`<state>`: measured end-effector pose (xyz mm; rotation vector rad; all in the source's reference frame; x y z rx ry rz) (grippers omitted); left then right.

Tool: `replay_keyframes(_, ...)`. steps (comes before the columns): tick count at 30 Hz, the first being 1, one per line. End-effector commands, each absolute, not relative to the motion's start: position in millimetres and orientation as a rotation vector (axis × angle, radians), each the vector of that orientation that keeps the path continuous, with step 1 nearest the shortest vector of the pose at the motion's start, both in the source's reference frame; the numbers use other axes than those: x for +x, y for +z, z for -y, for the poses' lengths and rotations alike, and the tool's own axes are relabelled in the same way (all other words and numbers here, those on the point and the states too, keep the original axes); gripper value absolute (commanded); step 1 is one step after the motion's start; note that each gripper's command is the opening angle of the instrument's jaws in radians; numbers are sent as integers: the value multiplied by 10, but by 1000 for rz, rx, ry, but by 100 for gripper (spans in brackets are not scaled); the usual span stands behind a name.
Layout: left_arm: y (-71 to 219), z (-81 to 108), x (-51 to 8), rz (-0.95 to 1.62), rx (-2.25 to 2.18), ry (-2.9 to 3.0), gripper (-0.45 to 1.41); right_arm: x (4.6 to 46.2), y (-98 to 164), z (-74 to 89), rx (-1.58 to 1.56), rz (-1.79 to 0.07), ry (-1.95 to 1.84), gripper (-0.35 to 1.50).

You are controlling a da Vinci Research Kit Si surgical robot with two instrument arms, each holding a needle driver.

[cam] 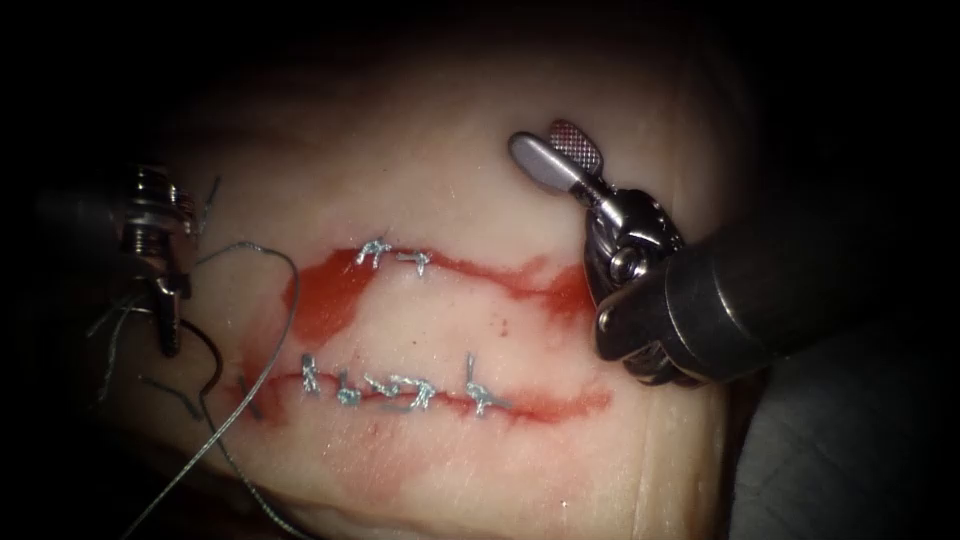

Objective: Wound Closure

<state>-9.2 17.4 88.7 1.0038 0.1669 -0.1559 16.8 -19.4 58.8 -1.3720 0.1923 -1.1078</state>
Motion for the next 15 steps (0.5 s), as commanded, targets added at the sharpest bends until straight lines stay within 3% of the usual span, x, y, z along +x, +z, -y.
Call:
replay_keyframes(1, 899, -176, -88, -220, 1030, -185, -17, 178, 591, 196, -1376, -195, -1106, 131)
replay_keyframes(3, 903, -173, -83, -261, 1061, -215, -25, 178, 591, 196, -1376, -195, -1106, 131)
replay_keyframes(4, 907, -171, -79, -298, 1056, -244, -5, 178, 591, 196, -1376, -195, -1106, 131)
replay_keyframes(5, 909, -170, -78, -308, 1045, -257, 2, 178, 591, 196, -1376, -194, -1106, 131)
replay_keyframes(7, 911, -170, -78, -315, 1035, -269, 0, 178, 591, 196, -1376, -194, -1106, 131)
replay_keyframes(8, 915, -169, -78, -334, 1035, -286, -42, 178, 591, 196, -1376, -194, -1106, 131)
replay_keyframes(15, 912, -173, -81, -391, 1059, -327, -45, 179, 591, 197, -1376, -193, -1105, 131)
